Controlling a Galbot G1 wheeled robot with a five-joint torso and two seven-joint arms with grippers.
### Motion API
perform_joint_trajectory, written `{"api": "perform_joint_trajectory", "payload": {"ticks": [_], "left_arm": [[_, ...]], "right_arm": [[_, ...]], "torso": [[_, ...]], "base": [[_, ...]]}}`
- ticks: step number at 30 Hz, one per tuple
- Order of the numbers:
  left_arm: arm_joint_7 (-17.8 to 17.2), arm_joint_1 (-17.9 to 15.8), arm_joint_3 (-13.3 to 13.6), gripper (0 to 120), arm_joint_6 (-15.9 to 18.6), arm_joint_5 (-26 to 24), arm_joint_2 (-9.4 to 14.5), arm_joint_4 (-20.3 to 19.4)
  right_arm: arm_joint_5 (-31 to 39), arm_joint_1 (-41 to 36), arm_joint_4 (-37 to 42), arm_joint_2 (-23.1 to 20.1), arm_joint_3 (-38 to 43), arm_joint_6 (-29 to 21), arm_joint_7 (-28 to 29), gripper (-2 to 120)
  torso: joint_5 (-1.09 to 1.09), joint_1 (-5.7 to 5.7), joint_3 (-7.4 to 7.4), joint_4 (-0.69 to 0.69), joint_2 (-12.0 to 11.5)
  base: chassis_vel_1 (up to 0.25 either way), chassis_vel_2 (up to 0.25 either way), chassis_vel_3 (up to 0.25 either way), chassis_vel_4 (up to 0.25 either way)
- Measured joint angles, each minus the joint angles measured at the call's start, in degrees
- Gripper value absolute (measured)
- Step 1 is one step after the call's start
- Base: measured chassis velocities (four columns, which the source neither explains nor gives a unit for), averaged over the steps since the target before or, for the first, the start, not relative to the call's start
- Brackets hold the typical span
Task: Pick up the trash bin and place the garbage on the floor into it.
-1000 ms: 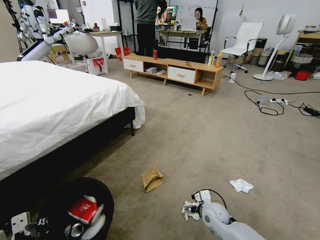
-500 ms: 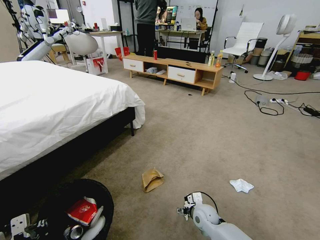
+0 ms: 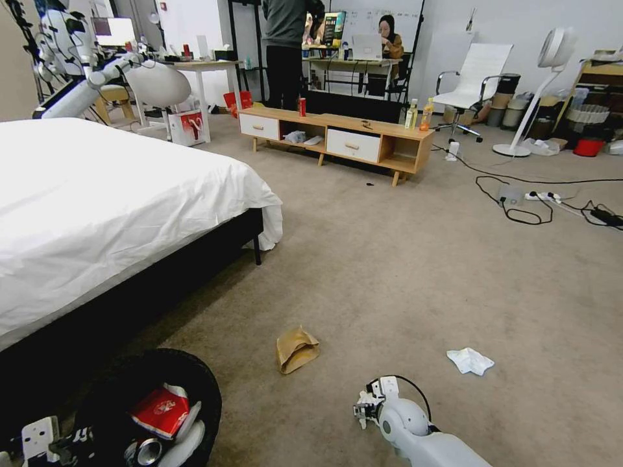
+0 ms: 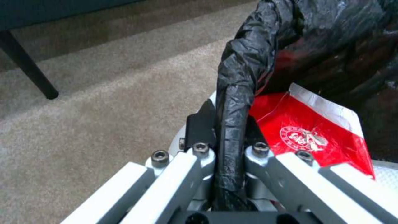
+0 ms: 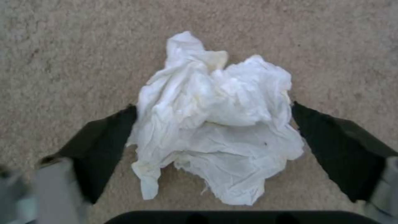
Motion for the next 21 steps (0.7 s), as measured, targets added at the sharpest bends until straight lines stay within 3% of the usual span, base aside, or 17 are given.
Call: {"api": "perform_joint_trajectory", "payload": {"ticks": [7,10,13,15,21], "left_arm": [[0.0,0.1,-0.1,3,-0.2,0.0,-0.1,0.0],[0.1,0.2,-0.2,3,-0.2,0.0,-0.1,0.0],[0.1,0.2,-0.2,3,-0.2,0.0,-0.2,0.0],[0.1,0.2,-0.1,3,-0.2,0.1,-0.2,0.0],[0.1,0.0,0.2,3,-0.3,0.2,-0.2,0.0]], "right_arm": [[-0.7,0.1,-0.7,0.8,-0.7,0.6,-0.4,72],[-1.3,0.3,-1.7,1.5,-1.3,1.3,-0.8,55],[-1.5,0.3,-1.9,1.6,-1.4,1.4,-0.9,50],[-1.7,0.3,-2.2,1.7,-1.5,1.6,-1.1,38],[-2.2,0.2,-2.8,1.7,-1.5,1.9,-1.5,18]], "torso": [[0.0,0.0,0.0,0.0,0.0],[0.0,0.0,0.0,0.01,0.0],[0.0,0.0,0.0,0.01,0.0],[0.01,0.0,0.0,0.01,0.0],[0.02,0.0,-0.01,0.03,0.0]], "base": [[0.0,0.0,0.0,0.0],[0.0,0.0,0.0,0.0],[0.0,0.0,0.0,0.0],[0.0,0.0,0.0,0.0],[0.0,0.0,0.0,0.0]]}}
